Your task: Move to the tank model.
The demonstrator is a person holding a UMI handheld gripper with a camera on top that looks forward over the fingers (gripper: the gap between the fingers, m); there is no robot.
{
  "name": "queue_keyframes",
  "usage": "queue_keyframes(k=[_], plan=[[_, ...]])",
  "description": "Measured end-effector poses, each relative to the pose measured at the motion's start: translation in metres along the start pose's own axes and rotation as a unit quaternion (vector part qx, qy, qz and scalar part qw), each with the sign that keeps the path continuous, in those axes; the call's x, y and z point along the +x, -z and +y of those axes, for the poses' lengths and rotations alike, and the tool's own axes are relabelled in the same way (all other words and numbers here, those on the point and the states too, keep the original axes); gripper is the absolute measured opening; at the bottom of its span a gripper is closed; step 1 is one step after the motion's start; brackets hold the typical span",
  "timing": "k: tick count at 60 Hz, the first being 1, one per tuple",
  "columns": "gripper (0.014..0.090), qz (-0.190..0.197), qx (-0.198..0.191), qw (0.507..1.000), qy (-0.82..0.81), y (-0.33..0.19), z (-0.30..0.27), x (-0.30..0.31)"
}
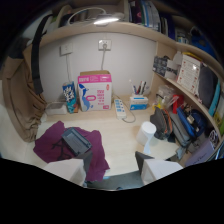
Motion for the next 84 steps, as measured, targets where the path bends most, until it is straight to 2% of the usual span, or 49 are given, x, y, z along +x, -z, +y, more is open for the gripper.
queue_keyframes(k=[32, 44, 63, 84], plan=[[0.0861, -0.001, 0.01, 1.0, 0.006, -0.002, 0.011, -0.005], [0.0858, -0.02, 0.013, 0.999, 0.03, -0.01, 0.052, -0.044], [0.0866, -0.071, -0.029, 0.997, 0.033, -0.039, 0.14, -0.131], [0.0872, -0.084, -0.005, 0.996, 0.026, -0.106, 0.141, -0.18]])
